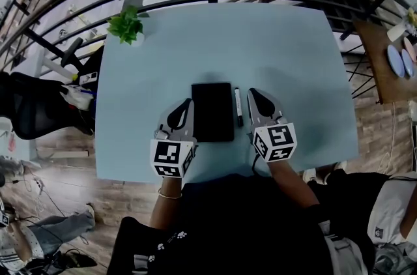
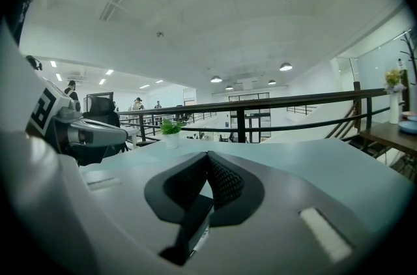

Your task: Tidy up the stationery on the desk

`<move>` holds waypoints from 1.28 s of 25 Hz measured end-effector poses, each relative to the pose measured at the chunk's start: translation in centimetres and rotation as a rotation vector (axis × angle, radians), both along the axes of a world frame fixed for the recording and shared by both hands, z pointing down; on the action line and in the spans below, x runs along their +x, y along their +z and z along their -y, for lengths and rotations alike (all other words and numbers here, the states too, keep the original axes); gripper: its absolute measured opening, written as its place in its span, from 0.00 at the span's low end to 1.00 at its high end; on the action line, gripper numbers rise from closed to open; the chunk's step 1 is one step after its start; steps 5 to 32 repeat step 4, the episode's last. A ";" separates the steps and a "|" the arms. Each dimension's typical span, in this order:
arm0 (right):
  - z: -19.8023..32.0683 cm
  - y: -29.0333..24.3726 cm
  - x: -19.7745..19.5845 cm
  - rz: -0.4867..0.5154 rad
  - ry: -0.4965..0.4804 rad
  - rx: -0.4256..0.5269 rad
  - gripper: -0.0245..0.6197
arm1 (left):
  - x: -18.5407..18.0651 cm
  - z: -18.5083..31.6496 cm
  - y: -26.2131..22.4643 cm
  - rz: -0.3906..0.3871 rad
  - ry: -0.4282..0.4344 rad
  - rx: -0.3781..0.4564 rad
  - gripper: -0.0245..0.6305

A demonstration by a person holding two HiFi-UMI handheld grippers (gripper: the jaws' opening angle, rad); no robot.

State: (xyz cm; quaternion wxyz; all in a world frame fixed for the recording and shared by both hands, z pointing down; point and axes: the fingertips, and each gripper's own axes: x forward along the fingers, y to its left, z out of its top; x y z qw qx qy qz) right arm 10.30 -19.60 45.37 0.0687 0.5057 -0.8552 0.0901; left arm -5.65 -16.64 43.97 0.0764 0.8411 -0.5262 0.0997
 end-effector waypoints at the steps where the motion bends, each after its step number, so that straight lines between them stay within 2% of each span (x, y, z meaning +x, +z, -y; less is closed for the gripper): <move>1: 0.0 0.0 0.0 0.000 0.000 0.001 0.05 | 0.0 0.0 0.0 -0.001 0.000 0.000 0.03; 32: -0.1 0.0 0.1 0.001 0.001 0.001 0.05 | 0.0 0.0 0.0 -0.002 0.000 0.000 0.03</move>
